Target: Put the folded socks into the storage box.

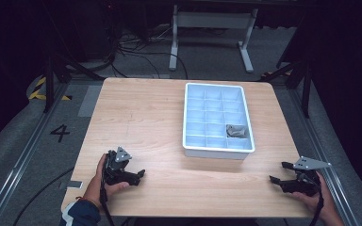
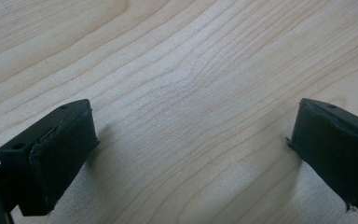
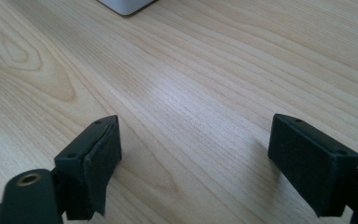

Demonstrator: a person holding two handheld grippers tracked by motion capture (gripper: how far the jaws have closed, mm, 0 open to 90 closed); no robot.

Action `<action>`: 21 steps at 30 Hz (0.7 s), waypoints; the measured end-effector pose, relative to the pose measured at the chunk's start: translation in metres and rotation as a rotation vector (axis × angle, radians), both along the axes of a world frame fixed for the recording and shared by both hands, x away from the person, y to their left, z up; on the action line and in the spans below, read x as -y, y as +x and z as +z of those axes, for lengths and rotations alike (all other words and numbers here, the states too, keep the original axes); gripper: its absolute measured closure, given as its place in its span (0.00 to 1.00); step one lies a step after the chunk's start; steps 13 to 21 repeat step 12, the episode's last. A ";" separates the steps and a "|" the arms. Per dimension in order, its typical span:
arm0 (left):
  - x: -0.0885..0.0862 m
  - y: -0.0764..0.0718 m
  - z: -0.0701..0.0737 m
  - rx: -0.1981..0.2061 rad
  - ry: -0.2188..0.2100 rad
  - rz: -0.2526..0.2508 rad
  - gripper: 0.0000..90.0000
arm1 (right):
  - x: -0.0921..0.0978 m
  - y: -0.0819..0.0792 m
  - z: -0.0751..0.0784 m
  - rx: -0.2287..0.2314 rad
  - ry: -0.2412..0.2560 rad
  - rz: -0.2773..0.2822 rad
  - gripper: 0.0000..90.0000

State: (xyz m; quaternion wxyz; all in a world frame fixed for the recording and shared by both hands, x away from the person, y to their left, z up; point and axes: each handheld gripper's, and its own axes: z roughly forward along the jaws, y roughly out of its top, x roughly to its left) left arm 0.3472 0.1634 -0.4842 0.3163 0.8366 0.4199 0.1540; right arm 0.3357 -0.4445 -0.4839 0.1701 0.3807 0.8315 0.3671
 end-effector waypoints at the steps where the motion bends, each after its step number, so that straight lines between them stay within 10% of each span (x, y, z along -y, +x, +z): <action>1: 0.000 0.000 0.000 0.002 -0.004 0.002 0.00 | 0.000 0.000 0.000 0.001 -0.002 0.005 0.18; 21: 0.000 0.000 0.000 0.002 -0.002 0.001 0.00 | -0.001 0.000 0.000 -0.006 -0.004 0.015 0.17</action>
